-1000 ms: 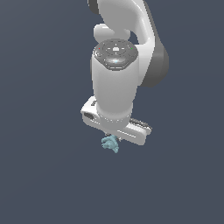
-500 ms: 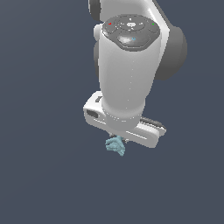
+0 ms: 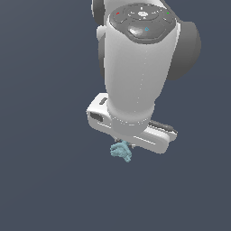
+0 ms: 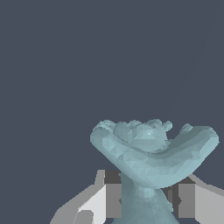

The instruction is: Pick up the object and move it to a goal position.

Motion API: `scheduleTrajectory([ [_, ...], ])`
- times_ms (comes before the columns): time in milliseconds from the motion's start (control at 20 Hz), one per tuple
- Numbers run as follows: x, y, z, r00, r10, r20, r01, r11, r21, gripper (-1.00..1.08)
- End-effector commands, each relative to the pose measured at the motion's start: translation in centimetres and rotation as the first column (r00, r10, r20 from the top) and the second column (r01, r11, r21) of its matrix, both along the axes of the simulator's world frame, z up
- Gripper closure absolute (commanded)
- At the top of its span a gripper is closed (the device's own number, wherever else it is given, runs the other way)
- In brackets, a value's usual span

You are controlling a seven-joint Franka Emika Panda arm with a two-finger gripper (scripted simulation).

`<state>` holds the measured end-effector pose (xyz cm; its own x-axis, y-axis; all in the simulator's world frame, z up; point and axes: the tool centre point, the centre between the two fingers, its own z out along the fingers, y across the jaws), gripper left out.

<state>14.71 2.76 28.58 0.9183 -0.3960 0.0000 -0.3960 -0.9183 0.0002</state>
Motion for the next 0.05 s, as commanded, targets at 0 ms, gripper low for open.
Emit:
scheduleTrajectory([
  [0, 0.05, 0.02, 0.08, 1.0, 0.0, 0.0, 0.0, 1.0, 0.0, 1.08],
])
